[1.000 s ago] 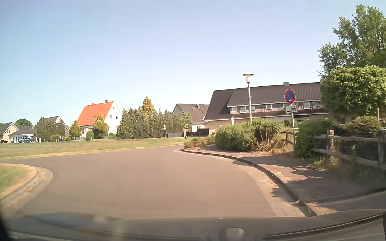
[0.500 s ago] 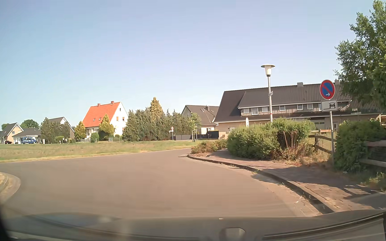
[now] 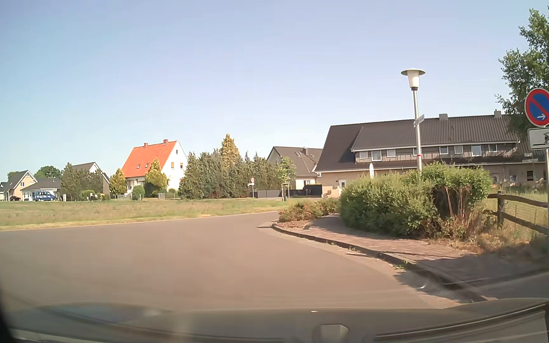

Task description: Follow the waypoints while adhering to traffic rules and regulations

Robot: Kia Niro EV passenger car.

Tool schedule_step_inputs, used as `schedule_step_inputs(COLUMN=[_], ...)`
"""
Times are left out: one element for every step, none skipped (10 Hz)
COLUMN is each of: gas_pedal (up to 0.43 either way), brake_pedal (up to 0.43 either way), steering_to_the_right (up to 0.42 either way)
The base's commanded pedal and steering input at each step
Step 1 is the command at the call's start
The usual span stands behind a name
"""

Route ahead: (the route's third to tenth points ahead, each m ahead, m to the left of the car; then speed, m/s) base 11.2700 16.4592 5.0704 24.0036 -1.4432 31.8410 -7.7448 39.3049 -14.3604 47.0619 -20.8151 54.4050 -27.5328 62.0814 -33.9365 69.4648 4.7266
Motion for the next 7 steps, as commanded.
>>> schedule_step_inputs(gas_pedal=[0.000,0.000,0.000,0.000,0.000,0.000,0.000], brake_pedal=[0.006,0.006,0.006,0.006,0.006,0.006,0.006], steering_to_the_right=[-0.039,-0.049,-0.061,-0.073,-0.083,-0.095,-0.106])
